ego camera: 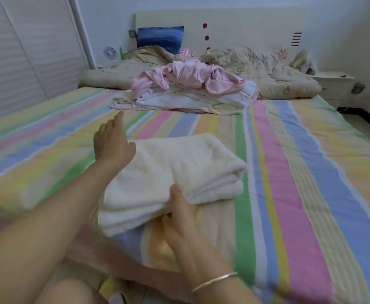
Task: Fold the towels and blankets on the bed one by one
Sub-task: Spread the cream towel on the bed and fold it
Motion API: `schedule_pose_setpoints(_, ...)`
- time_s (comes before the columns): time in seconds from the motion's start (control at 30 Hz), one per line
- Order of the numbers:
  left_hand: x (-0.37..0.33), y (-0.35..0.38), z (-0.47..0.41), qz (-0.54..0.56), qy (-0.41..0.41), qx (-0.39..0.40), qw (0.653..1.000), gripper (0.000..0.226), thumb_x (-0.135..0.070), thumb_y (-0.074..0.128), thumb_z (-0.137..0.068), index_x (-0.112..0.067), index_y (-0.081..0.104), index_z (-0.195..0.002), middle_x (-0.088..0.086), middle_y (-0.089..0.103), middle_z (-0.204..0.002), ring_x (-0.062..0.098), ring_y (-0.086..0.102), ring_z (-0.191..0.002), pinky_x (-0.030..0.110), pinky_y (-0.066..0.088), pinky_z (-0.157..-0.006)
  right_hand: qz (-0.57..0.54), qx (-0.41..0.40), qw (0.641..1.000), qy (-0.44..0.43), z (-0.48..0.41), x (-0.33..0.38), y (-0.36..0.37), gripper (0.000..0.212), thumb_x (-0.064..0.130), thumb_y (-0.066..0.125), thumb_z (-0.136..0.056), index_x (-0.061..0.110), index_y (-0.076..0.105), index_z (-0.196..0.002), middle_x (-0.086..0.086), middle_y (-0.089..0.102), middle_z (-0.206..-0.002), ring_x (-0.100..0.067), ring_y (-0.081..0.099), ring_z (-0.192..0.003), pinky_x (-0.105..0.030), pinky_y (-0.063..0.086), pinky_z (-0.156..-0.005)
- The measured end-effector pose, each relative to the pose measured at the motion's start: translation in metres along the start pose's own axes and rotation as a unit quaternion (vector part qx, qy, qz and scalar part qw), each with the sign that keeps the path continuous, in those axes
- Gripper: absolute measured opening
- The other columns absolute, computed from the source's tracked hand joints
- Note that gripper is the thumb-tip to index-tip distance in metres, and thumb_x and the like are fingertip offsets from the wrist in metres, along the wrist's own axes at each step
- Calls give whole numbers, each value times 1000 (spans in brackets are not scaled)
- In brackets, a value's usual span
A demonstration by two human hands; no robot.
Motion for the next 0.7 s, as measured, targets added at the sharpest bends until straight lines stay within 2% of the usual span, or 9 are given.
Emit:
schedule_pose_setpoints(0.13, 119, 42, 63, 81, -204, 83, 972, 111, -51, 74, -77, -6, 7, -153, 20, 28, -153, 38, 31, -139, 46, 32, -111, 40, -25, 999, 17, -5, -18, -8, 124, 56, 84, -33, 19, 32, -140, -3, 57, -131, -23, 61, -110, -45, 51, -95)
schedule_pose_setpoints(0.2, 153, 72, 95, 201, -300, 136, 922, 121, -61, 76, -68, -1, 12, -152, 20, 38, -150, 36, 45, -131, 45, 41, -106, 92, -45, 995, 7, 13, -7, -14, 119, 53, 84, -42, 15, 30, -141, -3, 54, -132, -23, 59, -112, -43, 51, -96)
schedule_pose_setpoints(0.27, 161, 93, 112, 338, -355, 158, 857, 129, -68, 79, -52, -4, 25, -150, 15, 54, -138, 32, 61, -114, 45, 52, -94, 209, -109, 966, -108, 33, 28, -28, 108, 40, 84, -64, 8, 21, -145, -2, 42, -139, -21, 46, -127, -37, 41, -105)
schedule_pose_setpoints(0.33, 150, 105, 115, 415, -355, 197, 814, 132, -75, 83, -32, -13, 44, -142, 8, 67, -121, 29, 69, -99, 46, 56, -87, 354, -175, 875, -280, 68, 77, -22, 96, 29, 75, -80, 6, 14, -150, -11, 25, -152, -25, 24, -142, -35, 21, -116)
schedule_pose_setpoints(0.43, 136, 115, 122, 438, -353, 274, 780, 122, -76, 84, -17, -16, 63, -121, 8, 73, -105, 30, 71, -93, 47, 56, -87, 561, -150, 664, -472, 89, 110, 27, 66, 34, 57, -88, 15, 33, -147, -10, 24, -156, -29, 13, -145, -39, 9, -118)
schedule_pose_setpoints(0.5, 130, 106, 130, 418, -356, 305, 778, 105, -74, 84, -30, -14, 68, -114, 9, 73, -101, 29, 70, -94, 44, 55, -90, 690, -81, 517, -501, 72, 100, 60, 58, 49, 35, -91, 20, 46, -140, -9, 27, -156, -32, 8, -147, -43, 2, -119)
schedule_pose_setpoints(0.57, 128, 102, 132, 393, -352, 329, 783, 85, -71, 85, -40, -14, 70, -102, 6, 74, -84, 25, 69, -84, 37, 55, -84, 812, -26, 395, -429, 42, 87, 71, 70, 60, 12, -91, 25, 39, -145, -5, 21, -159, -33, 0, -148, -48, -9, -117)
schedule_pose_setpoints(0.63, 125, 100, 139, 390, -361, 341, 776, 75, -69, 83, -47, -13, 69, -96, 5, 72, -75, 24, 68, -79, 35, 55, -79, 884, 5, 347, -313, 12, 78, 58, 75, 67, 3, -89, 30, 32, -147, -3, 26, -157, -34, 9, -147, -54, -7, -115)
schedule_pose_setpoints(0.7, 116, 101, 140, 407, -362, 344, 765, 78, -65, 85, -51, -12, 68, -106, 8, 73, -92, 27, 69, -89, 38, 56, -83, 888, 26, 368, -273, 3, 80, 53, 76, 70, 0, -86, 29, 53, -122, -3, 53, -134, -34, 42, -130, -54, 22, -108)
Point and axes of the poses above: each hand's wrist, its own z-axis away from the middle knuckle, its own y-axis out of the palm, x = y × z, the point moved 10 cm from there along -z, towards the middle knuckle
